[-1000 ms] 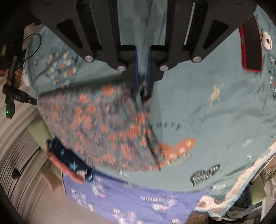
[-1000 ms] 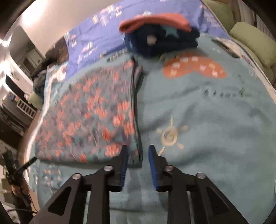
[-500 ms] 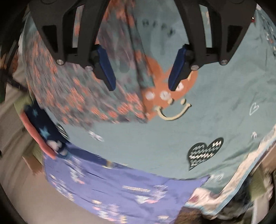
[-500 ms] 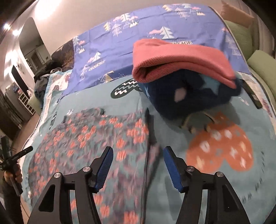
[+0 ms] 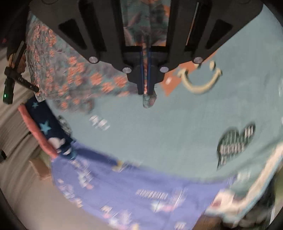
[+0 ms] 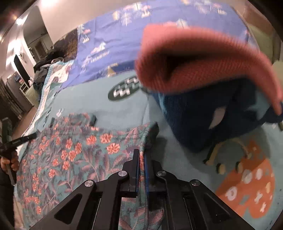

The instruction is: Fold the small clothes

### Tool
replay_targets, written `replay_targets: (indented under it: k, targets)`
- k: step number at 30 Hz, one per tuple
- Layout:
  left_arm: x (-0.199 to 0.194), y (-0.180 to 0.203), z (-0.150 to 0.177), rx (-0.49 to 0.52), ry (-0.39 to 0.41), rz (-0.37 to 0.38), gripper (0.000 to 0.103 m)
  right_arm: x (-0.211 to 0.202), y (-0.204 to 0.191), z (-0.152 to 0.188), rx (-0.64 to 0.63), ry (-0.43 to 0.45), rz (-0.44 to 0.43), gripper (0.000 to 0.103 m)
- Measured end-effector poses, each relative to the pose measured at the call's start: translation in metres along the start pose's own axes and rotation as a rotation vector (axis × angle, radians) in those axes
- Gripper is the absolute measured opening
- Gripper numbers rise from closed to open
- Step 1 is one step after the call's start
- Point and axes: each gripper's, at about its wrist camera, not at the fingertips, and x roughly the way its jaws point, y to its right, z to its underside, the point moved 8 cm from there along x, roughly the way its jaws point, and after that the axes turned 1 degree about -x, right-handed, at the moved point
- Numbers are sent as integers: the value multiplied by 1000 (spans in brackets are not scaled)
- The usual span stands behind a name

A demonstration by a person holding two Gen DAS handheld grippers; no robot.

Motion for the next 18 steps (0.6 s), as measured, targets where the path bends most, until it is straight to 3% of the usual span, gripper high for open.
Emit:
replay_targets:
  k: [4,7,10,11,14,15,18]
  targets:
    - [-27,16,-22,61,129,2,4,-23,19,-12,26,89,98,2]
    - [-8,6,-22,78,94,-63,4,-6,33,-6,36,23,123,2]
    - [16,-5,-7,57,2,-74,4,8,33,9,94,-44,23,5]
    - [19,-8,-2,45,-10,-76,4,9,31,13,122,-57,-40,15]
    - [20,-9,8,23,-29,-52,4,7,34,13,170,-51,-87,43]
    - [20,-9,9,18,-32,-46,4,6,34,12,177,-46,-105,48]
    - [20,-10,10,4,-40,-42,6,4,29,8,193,-40,-142,49]
